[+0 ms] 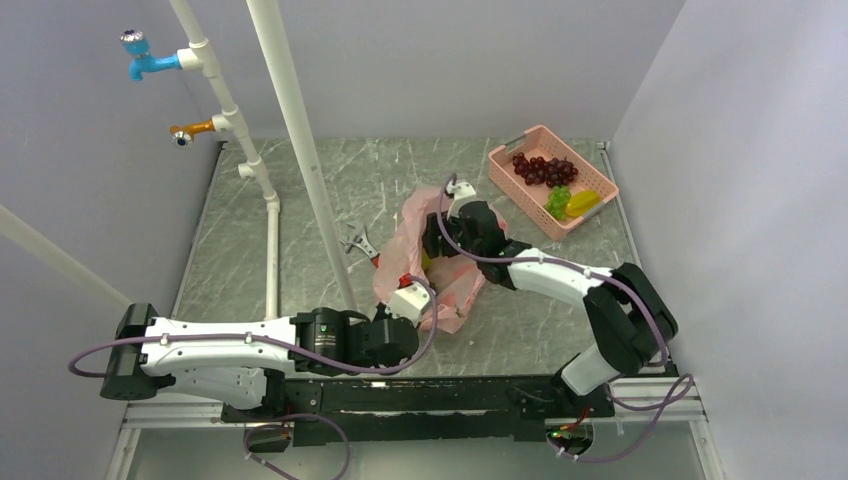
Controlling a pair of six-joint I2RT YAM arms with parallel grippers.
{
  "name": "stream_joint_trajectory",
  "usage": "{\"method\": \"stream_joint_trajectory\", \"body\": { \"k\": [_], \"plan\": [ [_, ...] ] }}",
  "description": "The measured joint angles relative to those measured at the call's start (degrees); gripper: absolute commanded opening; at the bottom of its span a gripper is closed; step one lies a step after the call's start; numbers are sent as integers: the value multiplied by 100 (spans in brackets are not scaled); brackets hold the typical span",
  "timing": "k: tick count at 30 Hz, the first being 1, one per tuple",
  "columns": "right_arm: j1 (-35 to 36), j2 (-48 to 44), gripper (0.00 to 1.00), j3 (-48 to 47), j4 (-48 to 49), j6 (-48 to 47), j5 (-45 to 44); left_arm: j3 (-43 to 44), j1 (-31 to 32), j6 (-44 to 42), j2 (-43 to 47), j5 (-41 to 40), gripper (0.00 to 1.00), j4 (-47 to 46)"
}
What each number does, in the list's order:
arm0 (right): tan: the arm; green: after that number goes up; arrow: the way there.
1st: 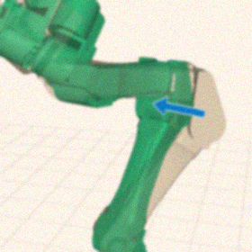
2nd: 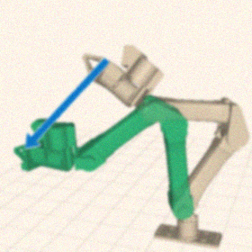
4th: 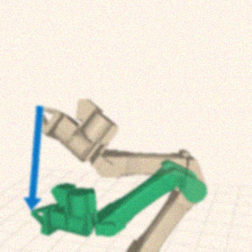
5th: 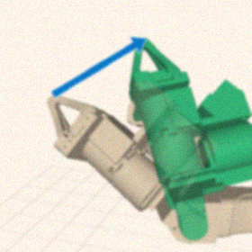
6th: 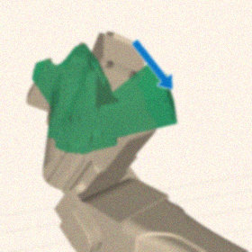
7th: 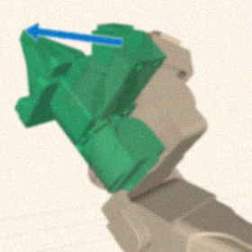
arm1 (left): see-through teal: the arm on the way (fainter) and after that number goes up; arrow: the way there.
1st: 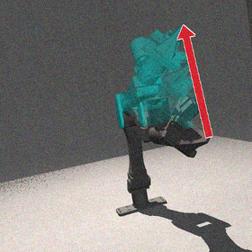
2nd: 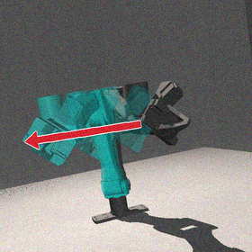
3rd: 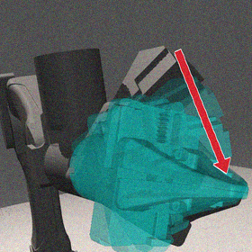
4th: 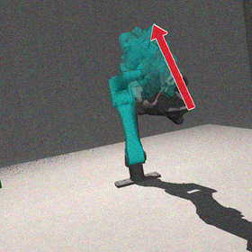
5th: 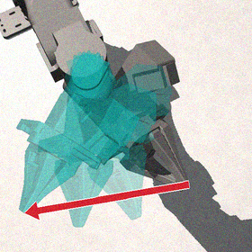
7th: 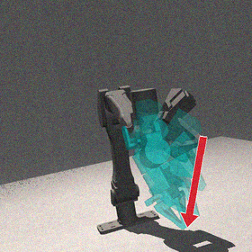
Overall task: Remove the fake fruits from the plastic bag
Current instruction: Take out the fake fruit from the plastic bag.
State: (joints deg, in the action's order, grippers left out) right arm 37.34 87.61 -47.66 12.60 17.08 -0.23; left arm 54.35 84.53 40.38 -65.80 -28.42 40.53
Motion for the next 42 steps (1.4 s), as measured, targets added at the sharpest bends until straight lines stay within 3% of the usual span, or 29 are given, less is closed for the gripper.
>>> {"method": "stream_joint_trajectory", "body": {
  "k": [7,22,35,42],
  "plan": [
    [0,-892,0,647,-192,286,289,-164,4,111,103,15,0,-44],
    [4,-2767,0,811,-881,529,1185,-168,4,129,184,15,0,-83],
    [35,-2446,0,1340,-988,1036,2439,-168,4,120,299,13,0,-103],
    [35,-2839,0,1644,-417,1679,3130,-168,4,101,280,13,0,-133]
  ]
}}
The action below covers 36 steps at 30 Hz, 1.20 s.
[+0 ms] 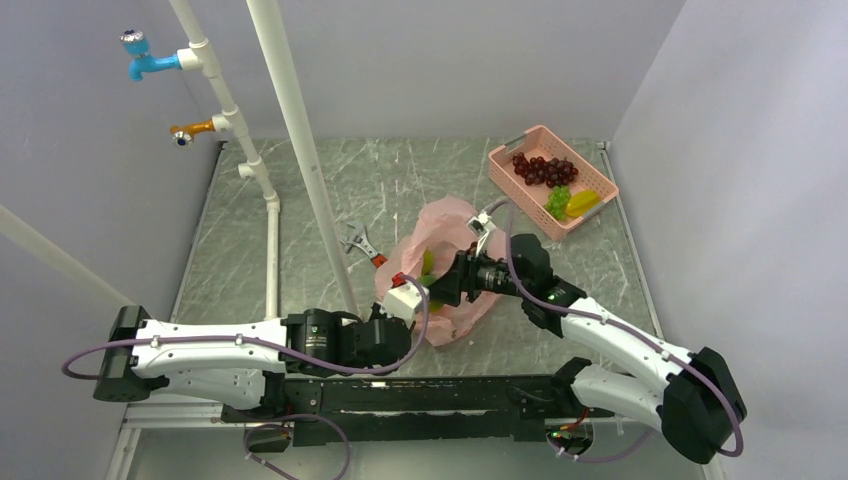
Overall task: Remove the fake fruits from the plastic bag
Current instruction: Take out the fake fruit from the plastic bag, then place the fake fruit in the bin.
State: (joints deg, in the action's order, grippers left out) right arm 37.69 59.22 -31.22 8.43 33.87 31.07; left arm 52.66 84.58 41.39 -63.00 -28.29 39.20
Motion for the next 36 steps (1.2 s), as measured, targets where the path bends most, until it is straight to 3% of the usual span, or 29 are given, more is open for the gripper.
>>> {"method": "stream_joint_trajectory", "body": {
  "k": [9,14,18,24,28,31,36],
  "plan": [
    [-444,-306,0,-2,1405,1235,1097,-7,0,9,61,-2,0,0],
    [-649,-584,0,-289,1377,1390,1154,-37,0,7,129,0,0,-17],
    [-658,-1045,0,-1071,201,758,-179,-37,0,4,111,0,0,-28],
    [-702,-1690,0,-1801,-1207,-76,-4116,-37,0,4,72,0,0,-37],
    [-857,-1362,0,-1784,-1550,-612,-5877,-37,0,2,76,0,0,-42],
    [-1200,-824,0,-1727,-1582,-872,-6426,-37,0,-4,72,0,0,-42],
    [-2170,275,0,-1668,-1585,-942,-6352,-35,0,-20,-17,0,0,-33]
  ]
}}
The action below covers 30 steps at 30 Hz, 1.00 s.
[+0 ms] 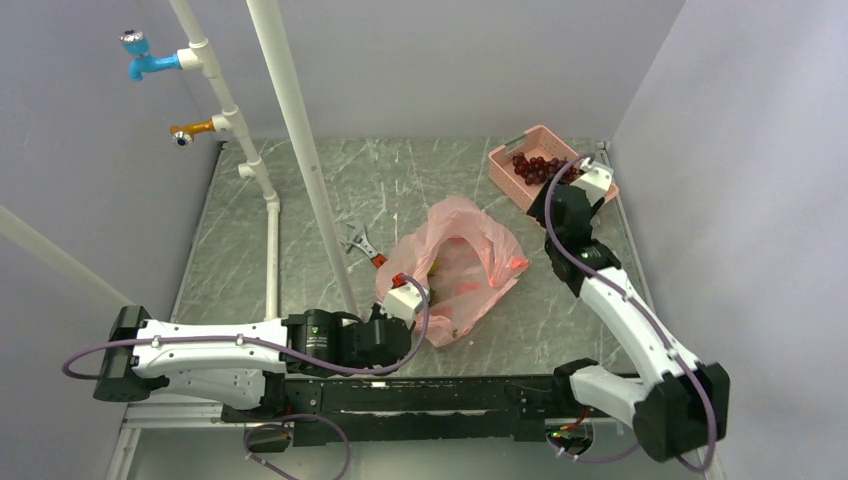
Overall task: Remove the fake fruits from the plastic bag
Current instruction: Place the fake fruit in the bin.
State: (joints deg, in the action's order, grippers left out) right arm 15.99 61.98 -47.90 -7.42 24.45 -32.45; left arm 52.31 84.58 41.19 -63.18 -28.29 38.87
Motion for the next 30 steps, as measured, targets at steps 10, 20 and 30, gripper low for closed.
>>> {"method": "stream_joint_trajectory", "body": {
  "k": [10,20,30],
  "plan": [
    [-1217,2535,0,-1423,-44,83,1222,9,0,7,-33,-4,0,122],
    [-1578,5053,1,-4623,-1292,63,2350,282,0,0,-258,-7,0,254],
    [-1565,5532,7,-4723,-1875,-81,2658,332,0,-4,-417,-4,0,275]
  ]
}}
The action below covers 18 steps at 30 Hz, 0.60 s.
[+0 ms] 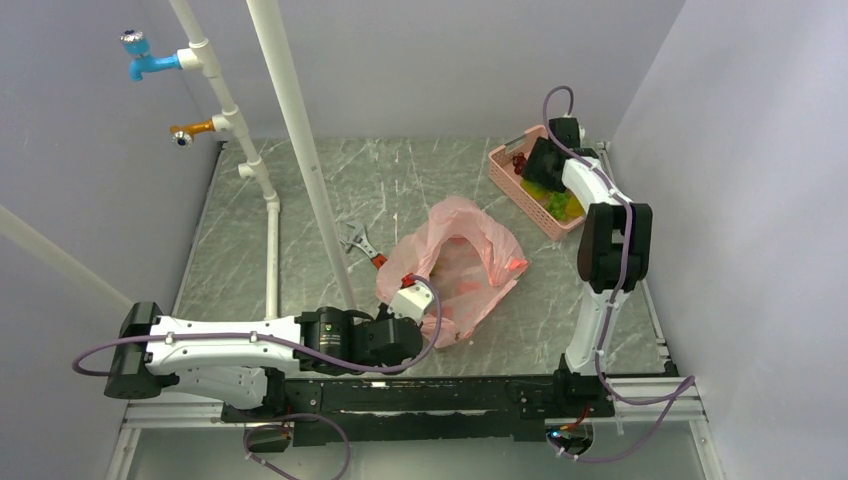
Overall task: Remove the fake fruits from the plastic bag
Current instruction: Place the fake fruit in the bin.
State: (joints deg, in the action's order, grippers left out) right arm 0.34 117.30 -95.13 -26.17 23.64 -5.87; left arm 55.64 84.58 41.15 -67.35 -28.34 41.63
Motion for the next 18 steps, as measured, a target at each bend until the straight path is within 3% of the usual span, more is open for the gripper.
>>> {"method": "stream_joint_trajectory", "body": {
  "k": [14,18],
  "plan": [
    [-22,627,58,-391,-278,-227,321,48,0,-7,2,2,0,61],
    [-22,627,67,-391,-295,-260,361,57,0,2,4,9,0,59]
  ]
}}
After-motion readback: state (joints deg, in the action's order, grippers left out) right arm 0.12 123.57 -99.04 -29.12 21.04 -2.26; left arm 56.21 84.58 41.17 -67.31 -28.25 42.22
